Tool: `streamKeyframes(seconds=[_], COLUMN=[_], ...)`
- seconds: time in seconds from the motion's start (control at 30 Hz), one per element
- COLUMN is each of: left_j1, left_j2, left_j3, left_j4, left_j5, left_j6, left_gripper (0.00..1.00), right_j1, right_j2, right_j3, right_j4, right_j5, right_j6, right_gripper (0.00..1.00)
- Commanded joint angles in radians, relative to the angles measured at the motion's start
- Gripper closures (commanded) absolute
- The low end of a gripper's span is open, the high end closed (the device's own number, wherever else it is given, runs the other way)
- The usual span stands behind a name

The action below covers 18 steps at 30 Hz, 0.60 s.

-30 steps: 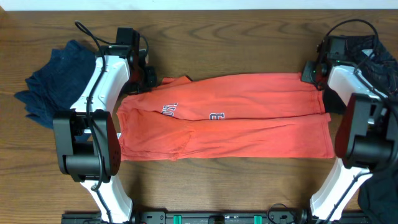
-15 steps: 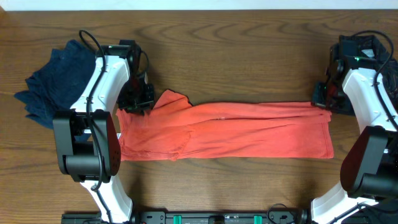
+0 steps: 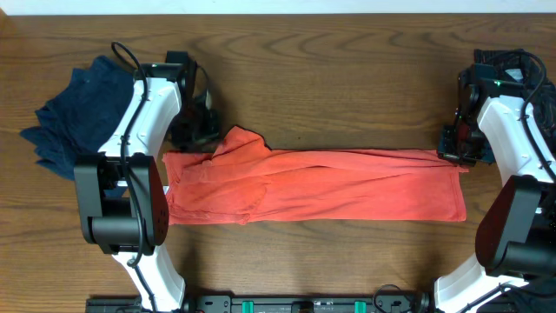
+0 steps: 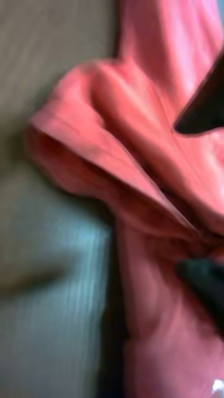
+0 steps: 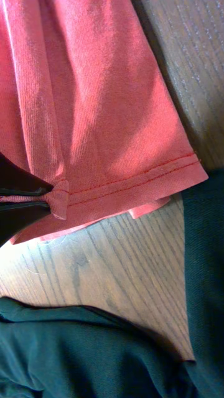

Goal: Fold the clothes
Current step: 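Fold the top edge down toward the bottom with both grippers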

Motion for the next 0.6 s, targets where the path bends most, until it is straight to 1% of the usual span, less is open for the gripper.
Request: streamKeyframes(seconds=[0.0, 0.1, 0.2, 0.23, 0.27, 0.33, 0.37, 0.5, 0.53, 0.57], left_j1=[-0.009, -0.019, -0.031, -0.036, -0.042, -0.053, -0.062, -0.089, -0.092, -0.093], left_j2=[0.005, 0.02, 0.05, 0.063, 0.073, 0.09, 0.097, 0.102, 0.102, 0.102], left_j3=[-0.002, -0.002, -0.002, -0.003, -0.004, -0.004, -0.004, -0.004, -0.004, -0.004], left_j4=[0.071, 0.104, 0.104, 0.104, 0.103, 0.095, 0.09, 0.085, 0.08, 0.075], left_j5=[0.035, 0.034, 0.034, 0.035, 0.036, 0.039, 0.039, 0.039, 0.039, 0.038], left_j6=[0.003, 0.002, 0.003, 0.003, 0.003, 0.003, 0.003, 0.02, 0.02, 0.023], left_gripper=[0.28, 0.27, 0.27, 0.28, 0.31, 0.49, 0.54, 0.61, 0.66, 0.73], right_j1=[0.005, 0.005, 0.005, 0.005, 0.005, 0.005, 0.005, 0.004, 0.004, 0.004], right_j2=[0.002, 0.002, 0.002, 0.002, 0.002, 0.002, 0.002, 0.002, 0.002, 0.002], right_j3=[-0.002, -0.002, -0.002, -0.002, -0.002, -0.002, -0.002, -0.002, -0.002, -0.002], right_j4=[-0.001, 0.0, 0.003, 0.005, 0.007, 0.007, 0.007, 0.01, 0.01, 0.01], right_j5=[0.017, 0.017, 0.017, 0.018, 0.017, 0.017, 0.018, 0.018, 0.018, 0.018], right_j6=[0.016, 0.016, 0.016, 0.016, 0.016, 0.016, 0.016, 0.015, 0.015, 0.015], right_gripper=[0.96, 0.97, 0.97, 0.96, 0.96, 0.97, 0.96, 0.96, 0.96, 0.96])
